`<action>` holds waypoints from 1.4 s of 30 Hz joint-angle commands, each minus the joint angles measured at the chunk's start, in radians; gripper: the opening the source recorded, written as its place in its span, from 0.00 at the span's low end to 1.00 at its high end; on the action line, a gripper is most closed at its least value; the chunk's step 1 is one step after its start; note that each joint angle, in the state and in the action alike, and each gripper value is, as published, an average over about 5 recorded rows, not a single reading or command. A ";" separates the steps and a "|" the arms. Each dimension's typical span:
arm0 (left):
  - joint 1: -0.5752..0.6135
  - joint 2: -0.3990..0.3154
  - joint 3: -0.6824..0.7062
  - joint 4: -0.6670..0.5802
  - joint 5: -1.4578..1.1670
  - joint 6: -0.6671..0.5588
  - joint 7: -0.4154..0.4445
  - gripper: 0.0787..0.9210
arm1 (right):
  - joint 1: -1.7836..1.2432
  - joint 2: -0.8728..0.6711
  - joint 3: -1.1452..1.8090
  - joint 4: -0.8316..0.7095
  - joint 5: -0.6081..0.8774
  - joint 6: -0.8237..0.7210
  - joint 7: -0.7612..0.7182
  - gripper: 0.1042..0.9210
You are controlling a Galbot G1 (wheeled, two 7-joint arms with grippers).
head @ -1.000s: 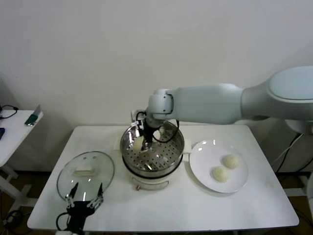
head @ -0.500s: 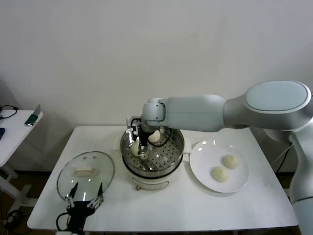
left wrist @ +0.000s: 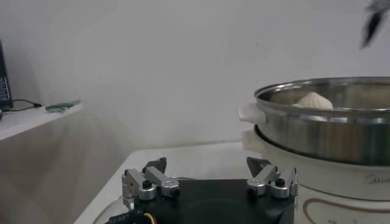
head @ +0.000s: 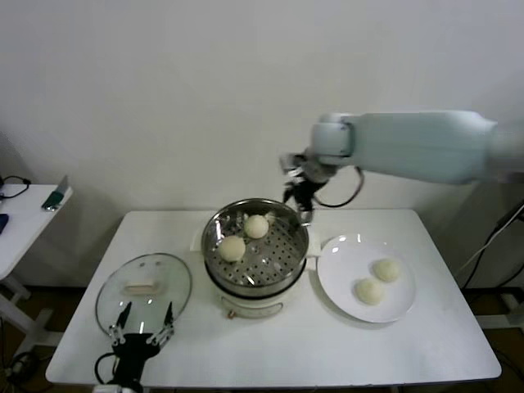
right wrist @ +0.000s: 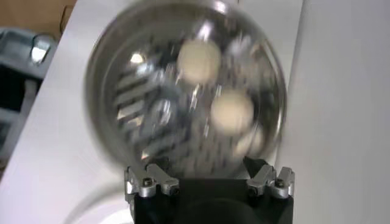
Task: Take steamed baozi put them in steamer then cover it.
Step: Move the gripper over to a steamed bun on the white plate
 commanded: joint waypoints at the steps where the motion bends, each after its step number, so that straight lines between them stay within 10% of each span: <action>1: 0.000 -0.009 0.006 0.003 0.002 -0.001 0.001 0.88 | -0.019 -0.364 -0.125 0.150 -0.199 0.022 -0.018 0.88; 42: 0.004 -0.014 0.001 0.035 0.005 -0.015 -0.009 0.88 | -0.623 -0.247 0.274 -0.102 -0.383 -0.109 0.128 0.85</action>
